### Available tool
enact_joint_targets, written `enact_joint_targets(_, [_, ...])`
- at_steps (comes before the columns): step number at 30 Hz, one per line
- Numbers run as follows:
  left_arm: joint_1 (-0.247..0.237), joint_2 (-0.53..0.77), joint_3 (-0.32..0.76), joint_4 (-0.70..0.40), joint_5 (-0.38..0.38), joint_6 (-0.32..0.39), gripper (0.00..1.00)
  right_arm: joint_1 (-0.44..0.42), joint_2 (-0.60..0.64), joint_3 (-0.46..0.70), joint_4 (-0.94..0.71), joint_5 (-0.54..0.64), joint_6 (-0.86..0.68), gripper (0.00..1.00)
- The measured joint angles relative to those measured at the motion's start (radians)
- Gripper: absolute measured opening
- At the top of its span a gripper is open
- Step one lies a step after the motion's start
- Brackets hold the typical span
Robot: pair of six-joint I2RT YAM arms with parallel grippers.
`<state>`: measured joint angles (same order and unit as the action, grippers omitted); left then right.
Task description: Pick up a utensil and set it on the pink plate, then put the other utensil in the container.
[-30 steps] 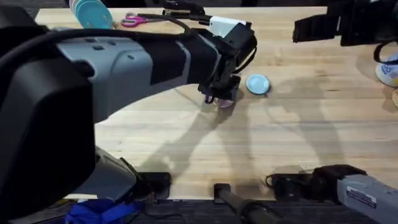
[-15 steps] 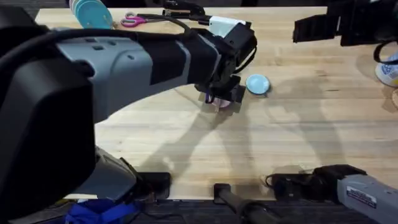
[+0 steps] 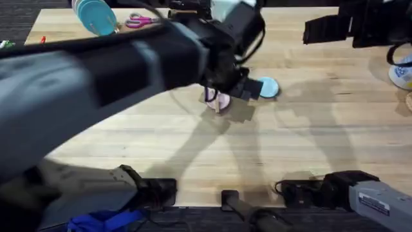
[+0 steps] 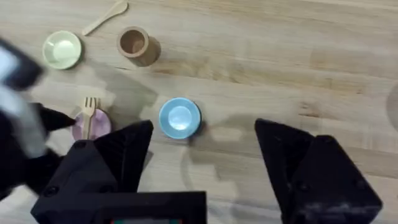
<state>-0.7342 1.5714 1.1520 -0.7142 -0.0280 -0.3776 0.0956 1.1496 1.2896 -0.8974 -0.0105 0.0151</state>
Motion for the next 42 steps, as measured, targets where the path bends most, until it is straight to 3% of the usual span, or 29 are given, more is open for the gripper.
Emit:
enact_joint_targets(7, [0.076,-0.207,0.014,-0.103,-0.022,0.043,0.995,0.0,0.0,0.0,0.0,0.0,0.0,0.996])
enact_joint_targets(12, [0.161,-0.338,0.014,-0.193,-0.029,0.129,0.993,0.0,0.0,0.0,0.0,0.0,0.0,0.996])
enact_joint_targets(13, [0.259,-0.439,0.014,-0.221,0.024,0.272,0.993,0.0,0.0,0.0,0.0,0.0,0.0,0.995])
enact_joint_targets(18, [0.395,-0.478,0.014,-0.231,0.183,0.444,0.993,0.0,0.0,0.0,0.0,0.0,0.0,0.996])
enact_joint_targets(24, [0.618,-0.473,0.007,-0.236,0.438,0.688,0.995,0.0,0.0,0.0,0.0,0.0,0.0,0.996])
enact_joint_targets(27, [0.7,-0.471,-0.009,-0.246,0.526,0.809,0.994,0.0,0.0,0.0,0.0,0.0,0.0,0.996])
enact_joint_targets(33, [0.766,-0.418,-0.039,-0.252,0.625,0.987,0.995,0.0,0.0,0.0,0.006,0.0,0.0,0.996])
enact_joint_targets(42, [0.77,-0.318,-0.04,-0.168,0.777,1.086,0.995,0.0,0.05,0.003,0.034,-0.026,0.0,0.996])
